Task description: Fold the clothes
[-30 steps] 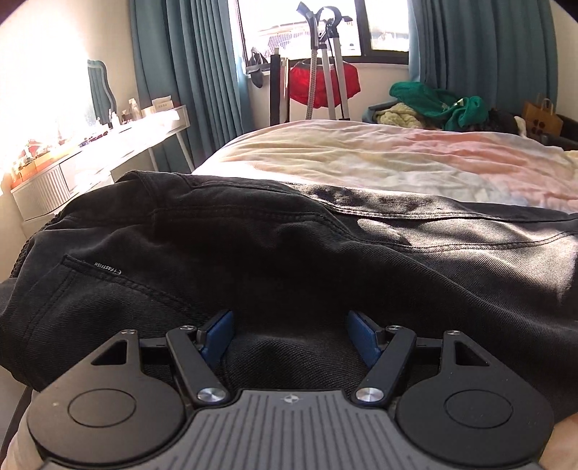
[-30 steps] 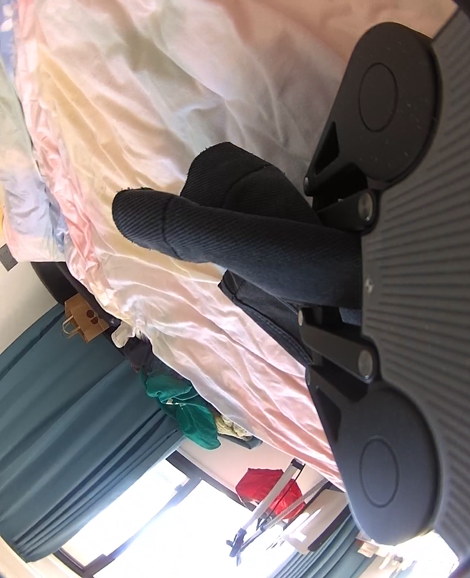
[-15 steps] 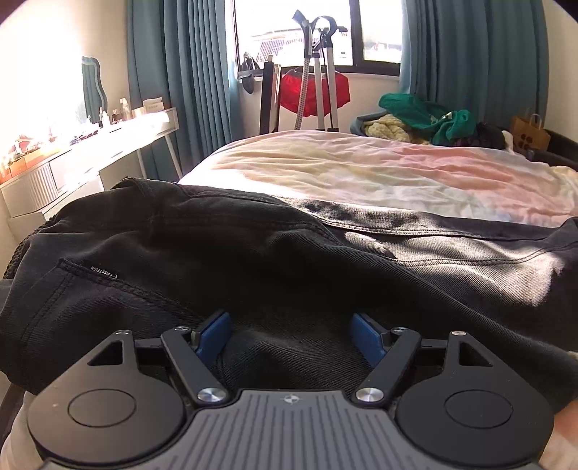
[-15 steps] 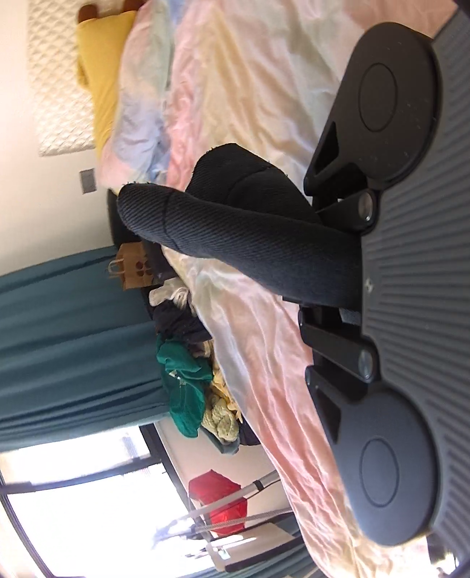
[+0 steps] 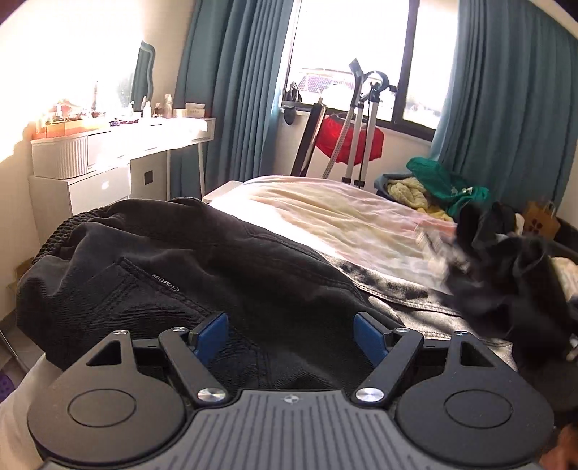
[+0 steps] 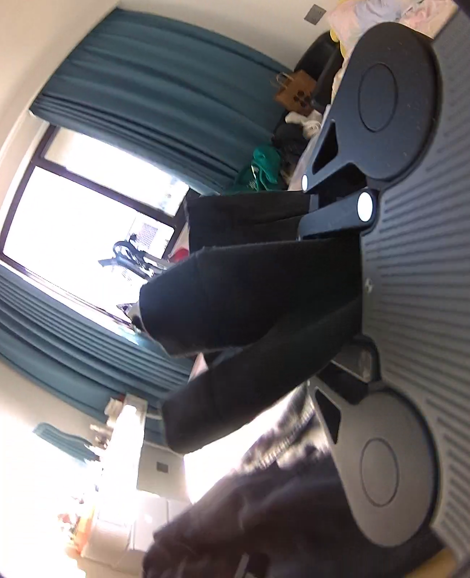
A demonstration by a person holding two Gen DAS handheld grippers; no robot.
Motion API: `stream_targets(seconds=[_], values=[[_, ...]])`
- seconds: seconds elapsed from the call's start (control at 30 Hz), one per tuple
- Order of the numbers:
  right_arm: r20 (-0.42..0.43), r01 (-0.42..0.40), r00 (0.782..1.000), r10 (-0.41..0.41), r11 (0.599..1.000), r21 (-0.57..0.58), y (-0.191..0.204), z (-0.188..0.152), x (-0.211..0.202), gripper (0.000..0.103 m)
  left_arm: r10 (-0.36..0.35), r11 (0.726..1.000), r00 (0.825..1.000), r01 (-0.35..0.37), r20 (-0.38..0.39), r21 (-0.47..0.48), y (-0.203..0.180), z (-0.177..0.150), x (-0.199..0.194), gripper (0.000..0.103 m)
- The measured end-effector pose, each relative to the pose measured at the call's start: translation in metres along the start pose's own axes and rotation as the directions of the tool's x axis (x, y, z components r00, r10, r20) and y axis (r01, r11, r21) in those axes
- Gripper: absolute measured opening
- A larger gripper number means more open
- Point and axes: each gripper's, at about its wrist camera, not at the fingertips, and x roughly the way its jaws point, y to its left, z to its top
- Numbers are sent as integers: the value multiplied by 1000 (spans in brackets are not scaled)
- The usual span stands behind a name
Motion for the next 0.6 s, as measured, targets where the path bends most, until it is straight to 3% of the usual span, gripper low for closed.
stream_targets(seconds=[0.13,0.23,0.33,0.43,0.6], values=[[-109,-38,994,24,991,-128,63,-30,10,15,-16,998,1000,16,9,-67,15,4,-9,79],[-95,-23,995,12,994,-109,61,-22,7,16,-19,996,999,21,27,-83,17,8,-10,79],[-63,-50,997,47,998,-49,51,-7,2,16,-28,995,998,33,52,-98,15,11,-12,79],[-97,-102,990,100,995,-20,59,-10,6,17,-37,994,997,44,70,-98,12,11,-11,79],[-57,-100,994,94,988,-119,75,-19,-5,23,-97,991,994,102,58,-92,8,8,-7,79]])
